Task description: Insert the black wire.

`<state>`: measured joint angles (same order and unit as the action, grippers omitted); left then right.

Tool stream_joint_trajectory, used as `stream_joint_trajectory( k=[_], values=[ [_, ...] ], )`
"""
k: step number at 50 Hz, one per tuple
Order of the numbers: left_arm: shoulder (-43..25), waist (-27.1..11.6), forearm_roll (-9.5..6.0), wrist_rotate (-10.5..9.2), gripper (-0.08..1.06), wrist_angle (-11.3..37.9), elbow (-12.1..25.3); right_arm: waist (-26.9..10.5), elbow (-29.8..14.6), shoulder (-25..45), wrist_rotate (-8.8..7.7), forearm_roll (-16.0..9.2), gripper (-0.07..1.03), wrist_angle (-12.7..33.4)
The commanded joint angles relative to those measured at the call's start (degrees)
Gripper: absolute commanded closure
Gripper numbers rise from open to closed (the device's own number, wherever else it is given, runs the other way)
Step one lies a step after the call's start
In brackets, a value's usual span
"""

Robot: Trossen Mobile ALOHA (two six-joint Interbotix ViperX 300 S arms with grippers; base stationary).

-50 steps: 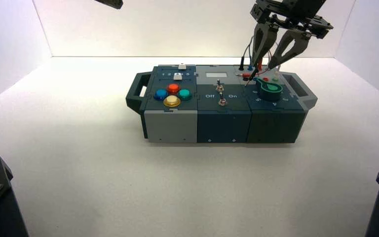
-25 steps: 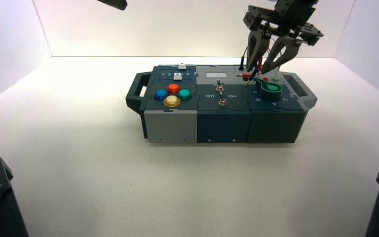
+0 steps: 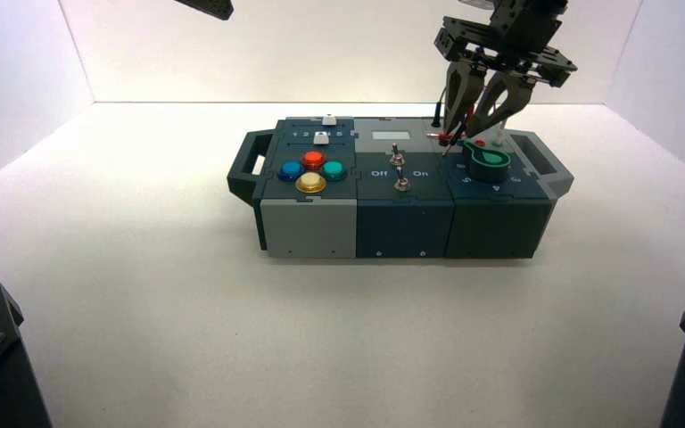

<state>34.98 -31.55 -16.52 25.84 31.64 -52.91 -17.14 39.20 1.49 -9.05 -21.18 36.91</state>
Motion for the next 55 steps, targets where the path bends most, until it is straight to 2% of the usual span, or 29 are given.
stream_joint_trajectory(
  k=[1,15,21,32,33,42,53,55],
  values=[
    [0.2,-0.2,-0.18,0.35,1.01,-0.5,1.1,-0.4,-1.4,-0.7,-0.35,-0.1,0.59,-0.1],
    [0.2,-0.2,-0.18,0.35,1.01,-0.5,1.1,-0.3,-1.6,-0.8,-0.35,0.0,0.84,-0.1],
    [0.3,-0.2,-0.18,0.35,1.01,-0.5,1.1,-0.3,-1.6,-0.9,-0.44,0.3,1.00,0.7],
    [0.6,-0.2,-0.35,0.26,1.01,-0.4,1.1,-0.4,-2.0,-1.8,-1.32,0.4,0.99,1.8],
    [0.7,-0.2,-0.79,0.35,1.01,-0.4,1.1,-0.4,-1.9,-2.5,-1.67,0.6,0.98,1.8],
    [0.2,-0.2,-0.79,0.26,1.01,-0.4,1.1,-1.8,-2.2,-4.2,-1.85,2.5,0.98,1.9],
    [0.2,-0.2,-0.79,0.26,1.01,-0.4,1.1,-5.0,-2.8,-5.4,-1.41,4.7,0.99,1.6],
    [0.2,-0.2,-0.79,0.26,1.01,-0.4,1.1,-5.8,-3.1,-5.5,-1.14,6.0,0.99,1.4]
  ],
)
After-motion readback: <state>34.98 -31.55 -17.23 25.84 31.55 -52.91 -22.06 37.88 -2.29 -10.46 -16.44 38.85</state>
